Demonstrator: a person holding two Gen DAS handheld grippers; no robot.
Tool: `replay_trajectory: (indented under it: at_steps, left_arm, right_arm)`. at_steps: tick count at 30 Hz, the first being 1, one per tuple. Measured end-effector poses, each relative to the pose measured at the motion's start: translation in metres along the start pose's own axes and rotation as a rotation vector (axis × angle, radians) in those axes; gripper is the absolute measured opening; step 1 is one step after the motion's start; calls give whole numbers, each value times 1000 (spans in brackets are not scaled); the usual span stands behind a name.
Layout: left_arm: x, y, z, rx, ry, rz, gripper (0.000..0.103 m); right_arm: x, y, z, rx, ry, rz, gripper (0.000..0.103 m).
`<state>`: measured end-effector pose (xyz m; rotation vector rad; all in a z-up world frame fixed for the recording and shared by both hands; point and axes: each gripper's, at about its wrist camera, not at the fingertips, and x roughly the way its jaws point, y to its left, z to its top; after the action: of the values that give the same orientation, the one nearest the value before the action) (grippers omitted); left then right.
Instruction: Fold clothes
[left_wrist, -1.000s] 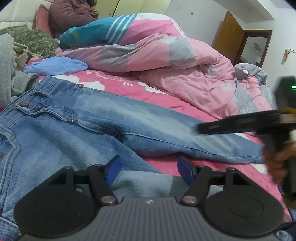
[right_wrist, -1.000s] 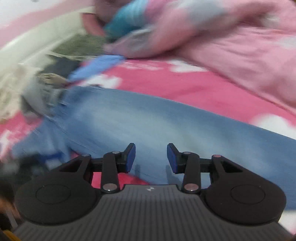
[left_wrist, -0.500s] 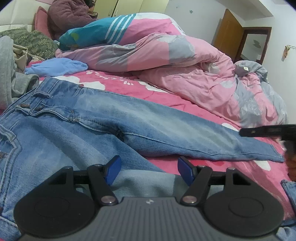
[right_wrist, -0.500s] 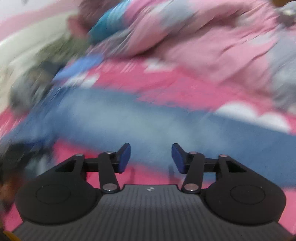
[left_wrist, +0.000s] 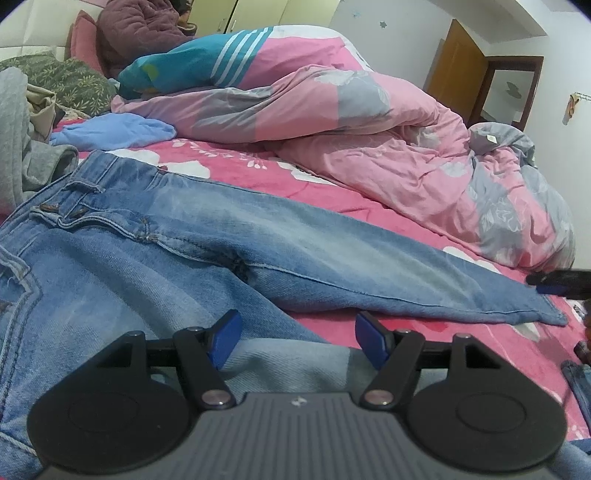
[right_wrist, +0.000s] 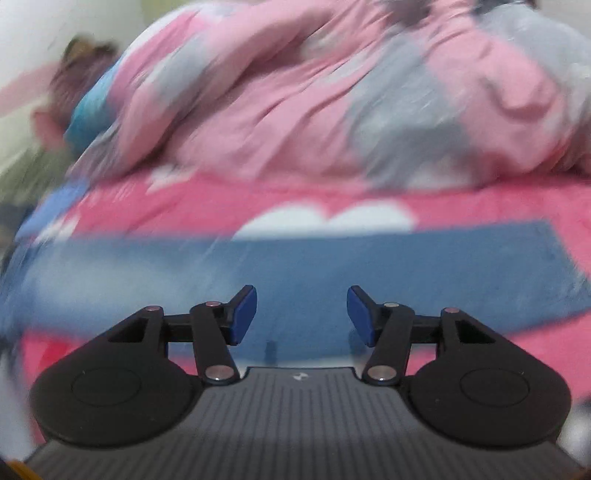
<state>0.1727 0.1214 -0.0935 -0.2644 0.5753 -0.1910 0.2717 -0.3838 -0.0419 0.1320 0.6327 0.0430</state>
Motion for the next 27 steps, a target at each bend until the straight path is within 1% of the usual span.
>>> replay_trajectory:
  at_steps: [2,3,4,6,8,10,11,13,15,17,18,19,20,21,22,26,27]
  left_arm:
    - [0,1,0,-5,-1,-4,70]
    - [0,1,0,-6,0,-5,70]
    - [0,2,1,-8,0,-5,70]
    - [1,1,0,-4,1,-3,70]
    - [1,1,0,-3,2,-3,70]
    - [1,1,0,-2,2,-3,71]
    - [2,1,0,-2,2,-2,71]
    - [2,1,0,0,3,-1,71]
    - [2,1,0,0,3,-2,71]
    - [2,1,0,-2,3,-5,71]
    - [2,2,0,-3,3,-6,71]
    - [2,2,0,-3,2,-7,71]
    - [3,2,0,-2,2,-8,72]
    - [3,2,0,-1,1,-9,73]
    - [3,1,-1,1,0,-9,73]
    - [2,-2,0,12,-2,5,73]
    - [2,-4,0,19,0,15,73]
  right_arm:
    - [25,-22,-13,16,99,-105,55]
    - [21,-29,-24,24,88,-102,55]
    - [14,-34,-36,31,59,-83,56]
    - [-3,-38,-45,58,77,-102,57]
    - [-17,-44,-42,76,125,-105,57]
    - [-25,-55,-26,90,114,-130,57]
    - [-28,-60,-13,104,86,-154,57]
    - [-21,-82,9,159,33,-181,58]
    - [4,-105,19,218,42,-224,58]
    - [29,-123,6,294,135,-286,58]
    - [27,-122,-3,280,107,-292,58]
    - [21,-115,-9,245,106,-300,59]
    - [12,-108,-15,220,124,-310,60]
    - [-1,-102,-22,218,153,-298,60]
    - [-23,-97,-27,233,138,-262,60]
    - [-120,-77,-47,303,29,-95,60]
    - [-146,-72,-53,314,-16,-64,60]
